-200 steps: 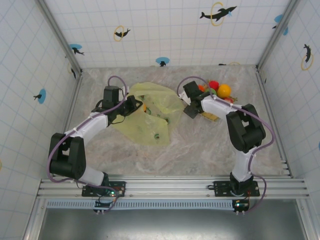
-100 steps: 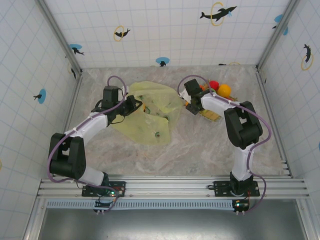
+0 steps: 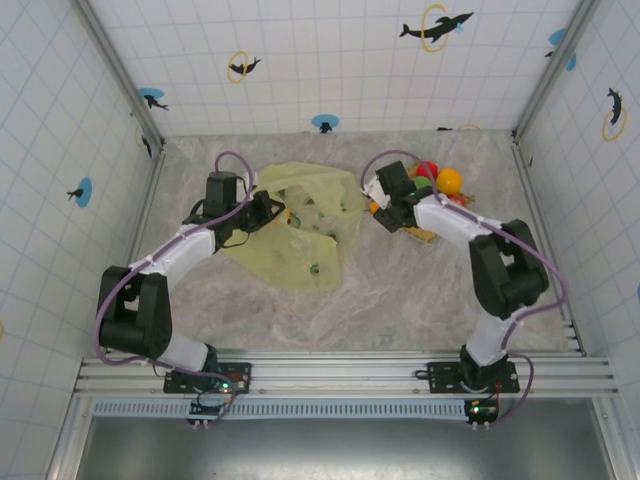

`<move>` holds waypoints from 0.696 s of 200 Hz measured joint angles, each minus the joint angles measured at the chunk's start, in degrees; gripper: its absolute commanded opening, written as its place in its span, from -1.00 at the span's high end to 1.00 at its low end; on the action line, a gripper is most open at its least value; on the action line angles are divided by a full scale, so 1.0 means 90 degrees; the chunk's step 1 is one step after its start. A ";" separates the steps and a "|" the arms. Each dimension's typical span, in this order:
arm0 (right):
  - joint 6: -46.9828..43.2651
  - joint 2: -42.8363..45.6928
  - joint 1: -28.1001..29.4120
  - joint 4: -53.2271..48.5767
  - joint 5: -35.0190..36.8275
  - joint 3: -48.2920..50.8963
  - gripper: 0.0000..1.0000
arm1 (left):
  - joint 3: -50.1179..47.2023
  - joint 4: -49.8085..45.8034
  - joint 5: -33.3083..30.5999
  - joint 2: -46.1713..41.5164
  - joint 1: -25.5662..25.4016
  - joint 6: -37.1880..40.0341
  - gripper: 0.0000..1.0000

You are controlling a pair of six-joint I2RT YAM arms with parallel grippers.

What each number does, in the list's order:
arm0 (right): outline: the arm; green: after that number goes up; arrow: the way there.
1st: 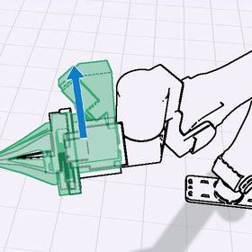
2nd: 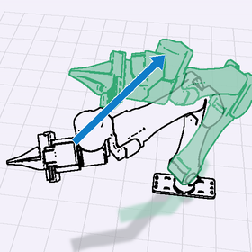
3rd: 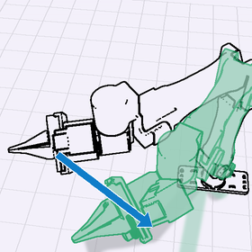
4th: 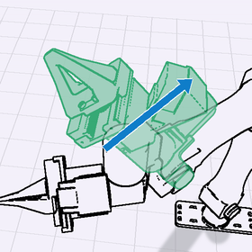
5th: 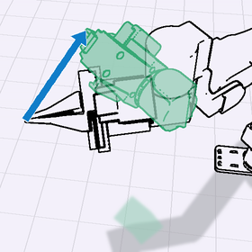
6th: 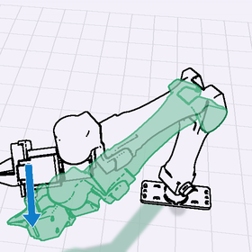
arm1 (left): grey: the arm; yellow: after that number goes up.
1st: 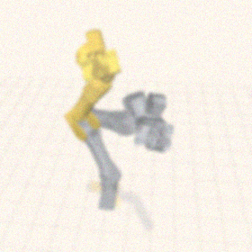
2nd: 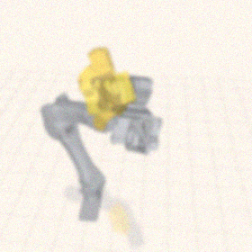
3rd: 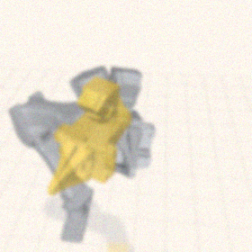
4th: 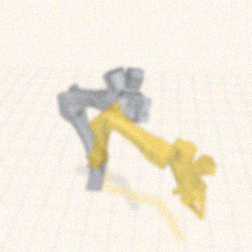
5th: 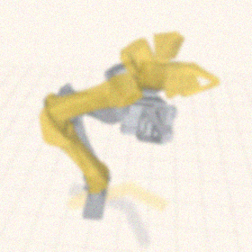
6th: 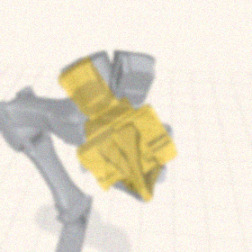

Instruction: Place the fruits into the plastic bag

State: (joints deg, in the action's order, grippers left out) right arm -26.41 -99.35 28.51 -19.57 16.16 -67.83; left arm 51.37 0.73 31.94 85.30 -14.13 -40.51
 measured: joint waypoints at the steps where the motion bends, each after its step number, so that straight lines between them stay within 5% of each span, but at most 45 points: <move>1: 0.0005 0.0027 0.0002 0.0005 -0.0007 0.0022 -0.24 | -0.0002 0.0002 0.0000 0.0000 0.0000 0.0000 1.00; 76: 0.1280 0.2664 0.0398 0.1107 -0.0821 0.2574 -0.20 | -0.0002 0.0024 0.0097 0.0000 0.0000 -0.0053 1.00; 139: 0.2203 0.1970 0.1180 0.2514 -0.1435 0.2905 -0.19 | -0.0002 0.0117 0.0216 0.0000 0.0000 -0.0158 1.00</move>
State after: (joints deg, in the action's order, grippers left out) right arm -6.59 -81.62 39.13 3.05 3.25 -41.69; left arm 51.35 1.78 33.89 85.30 -14.13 -41.93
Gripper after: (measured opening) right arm 0.650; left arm 0.042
